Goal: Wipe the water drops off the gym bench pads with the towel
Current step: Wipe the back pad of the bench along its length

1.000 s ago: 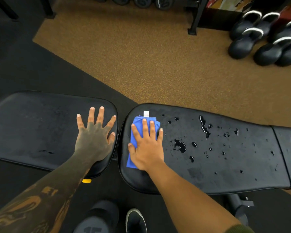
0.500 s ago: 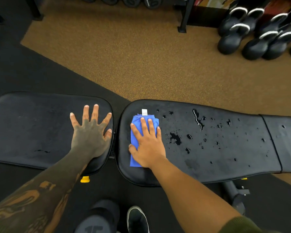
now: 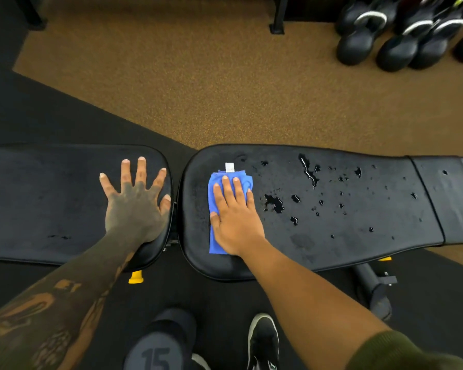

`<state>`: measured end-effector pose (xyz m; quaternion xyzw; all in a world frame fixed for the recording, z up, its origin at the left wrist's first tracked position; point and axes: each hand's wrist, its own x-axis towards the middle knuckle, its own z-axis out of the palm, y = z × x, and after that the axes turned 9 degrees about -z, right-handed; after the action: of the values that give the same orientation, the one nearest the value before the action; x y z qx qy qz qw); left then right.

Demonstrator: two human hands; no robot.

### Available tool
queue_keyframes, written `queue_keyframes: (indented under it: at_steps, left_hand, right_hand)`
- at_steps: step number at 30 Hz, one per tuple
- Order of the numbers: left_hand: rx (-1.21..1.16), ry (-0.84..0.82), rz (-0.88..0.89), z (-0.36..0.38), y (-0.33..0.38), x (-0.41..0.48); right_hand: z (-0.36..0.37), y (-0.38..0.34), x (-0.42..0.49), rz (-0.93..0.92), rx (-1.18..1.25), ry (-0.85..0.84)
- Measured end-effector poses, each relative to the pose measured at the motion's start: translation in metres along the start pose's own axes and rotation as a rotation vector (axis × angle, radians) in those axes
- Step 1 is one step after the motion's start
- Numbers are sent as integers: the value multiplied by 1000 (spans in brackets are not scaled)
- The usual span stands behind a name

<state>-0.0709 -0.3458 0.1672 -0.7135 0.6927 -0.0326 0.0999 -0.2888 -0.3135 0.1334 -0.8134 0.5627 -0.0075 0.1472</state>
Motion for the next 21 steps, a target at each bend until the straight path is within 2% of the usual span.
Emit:
queue_keyframes:
  at_steps: [6, 10, 17, 21]
  left_hand:
    - [1, -35, -32, -1, 6, -1]
    - [-19, -48, -69, -1, 21, -5]
    - [7, -59, 48, 3, 52, -7]
    - [37, -81, 84, 5, 58, -10]
  right_hand:
    - [-7, 39, -17, 76, 21, -7]
    - [-7, 27, -6, 98, 16, -27]
    - [1, 21, -31, -17, 8, -22]
    - [-2, 37, -39, -21, 21, -30]
